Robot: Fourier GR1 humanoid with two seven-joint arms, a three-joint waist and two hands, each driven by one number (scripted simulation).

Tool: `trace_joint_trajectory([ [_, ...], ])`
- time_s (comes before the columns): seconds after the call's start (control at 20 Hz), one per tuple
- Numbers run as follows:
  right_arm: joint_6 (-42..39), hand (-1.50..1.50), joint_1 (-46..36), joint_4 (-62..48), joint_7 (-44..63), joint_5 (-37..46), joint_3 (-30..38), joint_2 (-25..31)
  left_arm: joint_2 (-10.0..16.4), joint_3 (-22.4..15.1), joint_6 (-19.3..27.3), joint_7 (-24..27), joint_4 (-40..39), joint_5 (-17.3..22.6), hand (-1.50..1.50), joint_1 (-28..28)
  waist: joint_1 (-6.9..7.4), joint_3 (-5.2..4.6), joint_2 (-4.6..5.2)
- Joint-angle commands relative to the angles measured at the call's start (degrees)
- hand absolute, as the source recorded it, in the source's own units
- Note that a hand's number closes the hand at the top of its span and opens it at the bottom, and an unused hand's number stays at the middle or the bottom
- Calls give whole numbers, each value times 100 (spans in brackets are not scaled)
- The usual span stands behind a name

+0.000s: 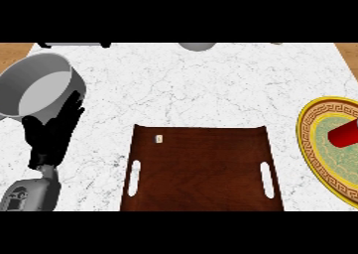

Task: Pick the can from the tray and place it in the plate

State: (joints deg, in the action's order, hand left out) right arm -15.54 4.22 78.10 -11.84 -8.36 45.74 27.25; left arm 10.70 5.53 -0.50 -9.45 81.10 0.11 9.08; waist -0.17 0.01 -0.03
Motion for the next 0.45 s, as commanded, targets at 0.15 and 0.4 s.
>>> trace_joint_trajectory([
  [0.15,-104,-150,-17,-825,-449,203,140,431,-77,43,109,-349,72,-44,0,260,7,0,3],
  [0.4,-236,-150,222,-883,-543,272,137,463,-76,69,69,-187,-176,-123,0,374,-7,-2,2],
])
